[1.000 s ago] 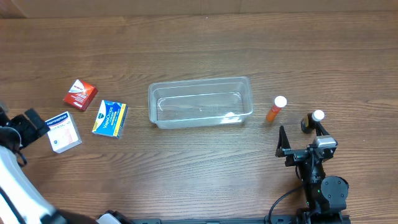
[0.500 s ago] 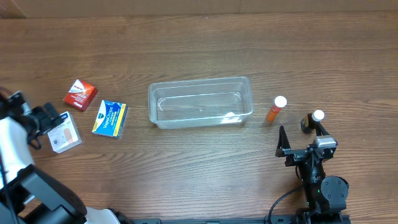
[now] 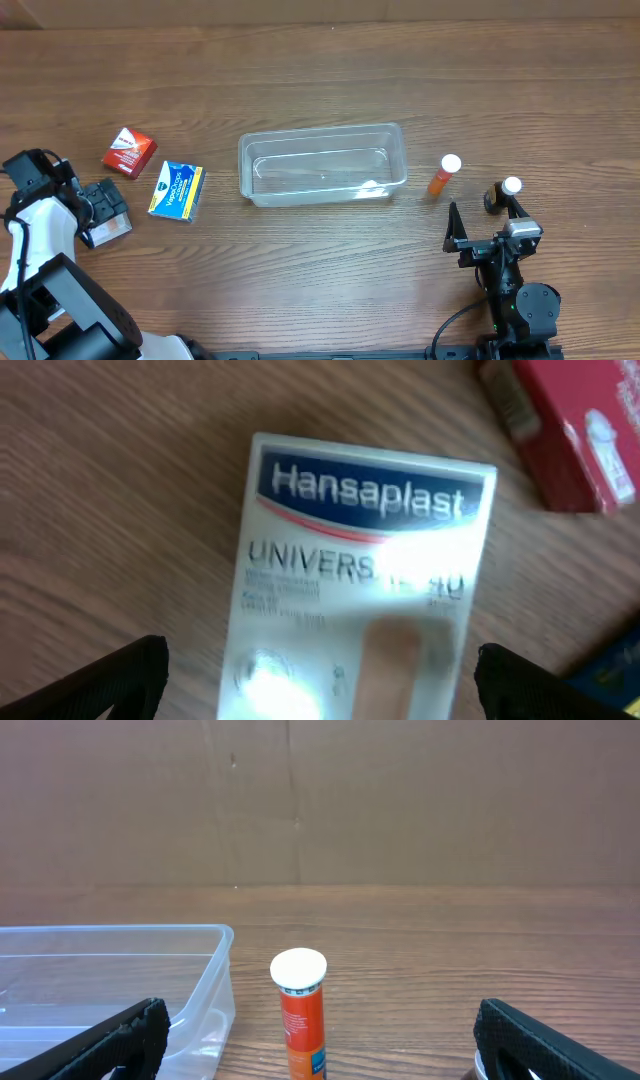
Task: Pack container
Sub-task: 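Move left gripper to the white Hansaplast box and grasp it, then carry the Hansaplast box with left gripper into the clear container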
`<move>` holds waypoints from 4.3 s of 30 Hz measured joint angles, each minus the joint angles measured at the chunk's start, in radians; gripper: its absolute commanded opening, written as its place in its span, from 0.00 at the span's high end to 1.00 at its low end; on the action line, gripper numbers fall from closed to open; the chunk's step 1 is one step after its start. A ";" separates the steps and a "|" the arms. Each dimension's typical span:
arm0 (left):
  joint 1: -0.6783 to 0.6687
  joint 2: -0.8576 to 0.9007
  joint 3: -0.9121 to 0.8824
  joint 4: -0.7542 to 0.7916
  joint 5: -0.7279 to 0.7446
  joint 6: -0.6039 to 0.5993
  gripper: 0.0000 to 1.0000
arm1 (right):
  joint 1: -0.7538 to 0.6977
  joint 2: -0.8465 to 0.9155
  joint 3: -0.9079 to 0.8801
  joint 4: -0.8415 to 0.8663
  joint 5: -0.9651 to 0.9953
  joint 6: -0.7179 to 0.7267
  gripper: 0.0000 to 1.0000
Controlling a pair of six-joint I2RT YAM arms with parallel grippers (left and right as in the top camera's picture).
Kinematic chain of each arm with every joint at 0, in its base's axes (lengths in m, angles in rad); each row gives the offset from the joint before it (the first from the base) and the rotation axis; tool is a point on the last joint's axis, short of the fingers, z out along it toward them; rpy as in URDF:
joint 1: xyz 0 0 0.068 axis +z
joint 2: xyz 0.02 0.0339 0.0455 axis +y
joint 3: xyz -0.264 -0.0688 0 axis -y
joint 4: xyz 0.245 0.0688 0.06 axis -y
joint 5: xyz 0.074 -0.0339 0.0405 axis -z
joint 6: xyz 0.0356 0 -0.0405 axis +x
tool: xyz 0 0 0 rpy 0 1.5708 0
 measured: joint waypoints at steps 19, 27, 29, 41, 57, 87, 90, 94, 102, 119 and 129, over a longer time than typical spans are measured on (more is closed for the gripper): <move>0.024 0.044 -0.053 0.097 0.113 0.021 0.00 | 0.000 0.000 0.000 0.000 0.000 0.001 0.00; 0.024 0.119 -0.052 0.122 0.101 0.025 0.00 | 0.000 0.000 0.000 0.000 0.000 0.000 0.00; 0.024 0.120 -0.052 0.131 0.101 0.025 0.00 | 0.000 0.000 0.000 0.000 0.000 0.001 0.00; 0.024 0.129 -0.053 0.174 0.119 0.029 0.16 | 0.000 0.000 0.000 0.000 0.000 0.000 0.00; 0.024 0.129 -0.036 0.128 0.128 0.040 0.32 | 0.000 0.000 0.000 0.000 0.000 0.000 0.00; -0.778 -0.266 0.239 -0.123 0.219 -0.162 0.33 | 0.000 0.000 0.000 0.000 0.000 0.001 0.00; -0.892 -0.242 0.246 -0.103 0.190 -0.238 0.34 | 0.000 0.000 0.000 0.000 0.000 0.000 0.00; -1.004 -0.139 0.275 -0.129 0.144 -0.342 0.37 | 0.000 0.000 0.000 0.000 0.000 0.000 0.00; -1.083 0.002 0.379 -0.345 -0.051 -0.528 0.35 | 0.000 0.000 0.000 0.000 0.000 0.001 0.00; -1.077 0.051 0.386 -0.419 -0.184 -0.669 0.27 | 0.000 0.000 0.000 0.000 0.000 0.000 0.00; -1.046 0.070 0.386 -0.417 -0.186 -0.656 0.24 | 0.000 0.000 0.000 0.000 0.000 0.001 0.00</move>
